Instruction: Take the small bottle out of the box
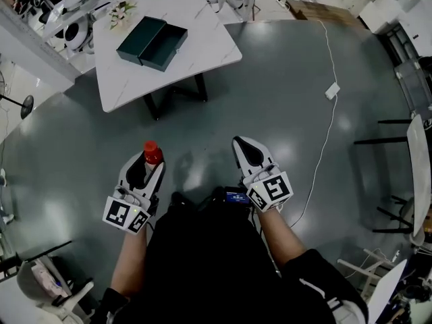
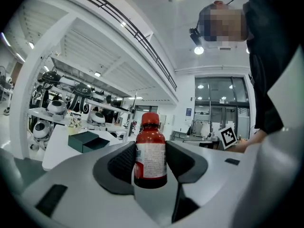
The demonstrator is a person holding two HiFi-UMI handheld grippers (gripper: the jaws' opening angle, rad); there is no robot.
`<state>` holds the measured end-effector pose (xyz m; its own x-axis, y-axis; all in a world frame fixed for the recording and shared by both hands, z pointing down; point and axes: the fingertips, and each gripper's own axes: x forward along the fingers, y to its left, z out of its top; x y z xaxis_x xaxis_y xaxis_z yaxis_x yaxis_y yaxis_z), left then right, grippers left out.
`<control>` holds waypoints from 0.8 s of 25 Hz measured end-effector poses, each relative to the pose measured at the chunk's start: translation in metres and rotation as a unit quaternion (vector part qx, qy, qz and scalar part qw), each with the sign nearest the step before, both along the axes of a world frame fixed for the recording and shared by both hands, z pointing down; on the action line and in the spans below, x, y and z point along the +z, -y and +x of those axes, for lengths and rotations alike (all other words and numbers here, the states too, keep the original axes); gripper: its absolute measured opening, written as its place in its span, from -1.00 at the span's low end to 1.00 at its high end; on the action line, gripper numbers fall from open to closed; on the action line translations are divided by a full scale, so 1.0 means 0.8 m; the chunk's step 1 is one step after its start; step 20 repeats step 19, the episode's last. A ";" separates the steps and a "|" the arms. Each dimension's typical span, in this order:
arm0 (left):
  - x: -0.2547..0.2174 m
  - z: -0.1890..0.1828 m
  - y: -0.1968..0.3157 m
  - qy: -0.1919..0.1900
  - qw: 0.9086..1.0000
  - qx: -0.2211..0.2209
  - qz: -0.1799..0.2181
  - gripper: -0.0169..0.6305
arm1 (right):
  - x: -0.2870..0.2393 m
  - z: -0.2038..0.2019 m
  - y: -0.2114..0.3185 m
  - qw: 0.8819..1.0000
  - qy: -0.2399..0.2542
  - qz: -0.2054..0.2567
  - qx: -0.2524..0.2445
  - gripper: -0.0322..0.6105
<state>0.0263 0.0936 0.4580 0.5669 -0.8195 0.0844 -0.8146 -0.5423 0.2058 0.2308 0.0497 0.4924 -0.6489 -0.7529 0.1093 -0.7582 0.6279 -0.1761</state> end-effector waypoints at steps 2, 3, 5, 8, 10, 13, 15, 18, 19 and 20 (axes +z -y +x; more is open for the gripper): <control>-0.012 -0.010 -0.002 0.000 1.000 0.002 0.016 -0.28 | -0.012 -0.013 -0.006 1.000 -0.008 0.015 -0.009 -0.79; -0.015 -0.016 -0.005 -0.001 1.000 0.003 0.019 -0.28 | -0.018 -0.021 -0.009 0.999 -0.015 0.022 -0.018 -0.79; -0.013 -0.028 -0.010 -0.005 1.000 0.001 0.017 -0.28 | -0.029 -0.034 -0.013 0.999 -0.027 0.035 -0.031 -0.79; -0.011 -0.040 -0.016 -0.018 1.000 0.000 0.018 -0.28 | -0.040 -0.045 -0.014 0.997 -0.037 0.050 -0.037 -0.79; -0.008 -0.040 -0.021 -0.025 1.000 0.002 0.019 -0.28 | -0.038 -0.048 -0.017 0.997 -0.042 0.050 -0.038 -0.79; 0.000 -0.036 -0.025 -0.027 0.999 0.010 0.016 -0.28 | -0.032 -0.048 -0.024 0.997 -0.047 0.045 -0.040 -0.79; 0.003 -0.032 -0.026 -0.030 0.999 0.013 0.013 -0.28 | -0.028 -0.044 -0.027 0.997 -0.047 0.043 -0.040 -0.79; 0.008 -0.023 -0.026 -0.035 0.999 0.013 0.006 -0.28 | -0.024 -0.032 -0.029 0.997 -0.048 0.038 -0.040 -0.79; 0.009 -0.019 -0.026 -0.036 0.999 0.013 0.003 -0.28 | -0.023 -0.027 -0.030 0.997 -0.048 0.037 -0.040 -0.79; 0.009 -0.019 -0.026 -0.036 0.999 0.013 0.003 -0.28 | -0.023 -0.027 -0.030 0.997 -0.048 0.037 -0.040 -0.79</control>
